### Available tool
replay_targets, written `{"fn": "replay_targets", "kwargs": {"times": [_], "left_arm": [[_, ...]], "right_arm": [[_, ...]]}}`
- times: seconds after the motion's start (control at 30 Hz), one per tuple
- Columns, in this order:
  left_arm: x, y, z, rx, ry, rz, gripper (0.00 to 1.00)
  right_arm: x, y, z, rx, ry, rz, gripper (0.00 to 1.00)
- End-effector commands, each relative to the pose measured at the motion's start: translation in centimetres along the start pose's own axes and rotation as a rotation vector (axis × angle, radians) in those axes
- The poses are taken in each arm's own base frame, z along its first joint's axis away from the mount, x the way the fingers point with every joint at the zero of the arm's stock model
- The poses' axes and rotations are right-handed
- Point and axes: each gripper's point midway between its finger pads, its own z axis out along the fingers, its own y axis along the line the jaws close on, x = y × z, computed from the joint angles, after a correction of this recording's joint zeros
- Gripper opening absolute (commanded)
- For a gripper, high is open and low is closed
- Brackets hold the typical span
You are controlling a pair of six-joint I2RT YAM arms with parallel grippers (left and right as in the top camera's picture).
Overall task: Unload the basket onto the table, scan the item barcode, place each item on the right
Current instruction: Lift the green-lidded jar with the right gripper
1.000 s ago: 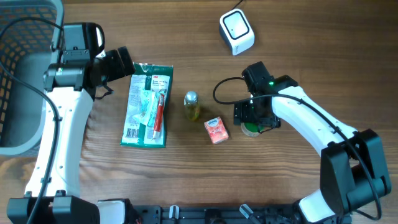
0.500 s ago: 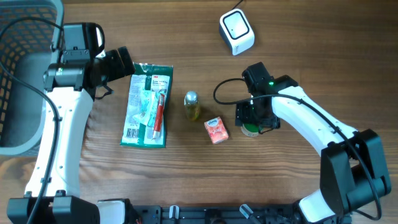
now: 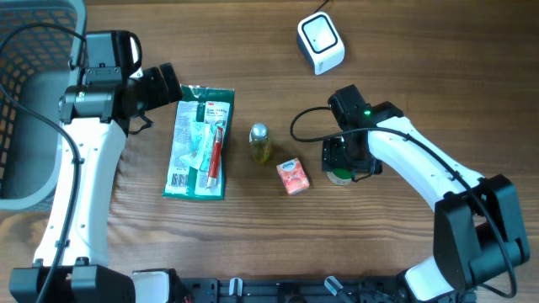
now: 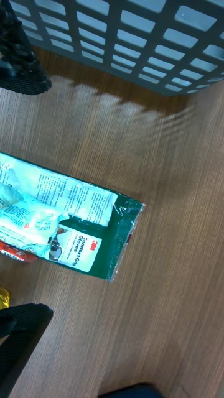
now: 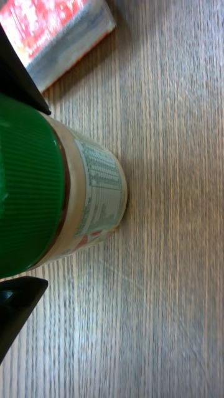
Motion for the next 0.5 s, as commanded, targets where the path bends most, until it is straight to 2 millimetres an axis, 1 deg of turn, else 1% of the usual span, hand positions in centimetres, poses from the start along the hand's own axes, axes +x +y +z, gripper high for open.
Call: {"fn": "replay_targets", "kwargs": {"times": [0.0, 0.47], "left_arm": [[-0.65, -0.14, -0.58, 0.012, -0.022, -0.013, 1.0], [-0.65, -0.14, -0.58, 0.012, -0.022, -0.013, 1.0]], "right_arm": [[0.21, -0.95, 0.56, 0.056, 0.003, -0.024, 0.8], [0.46, -0.96, 0.56, 0.055, 0.015, -0.026, 0.81]]}}
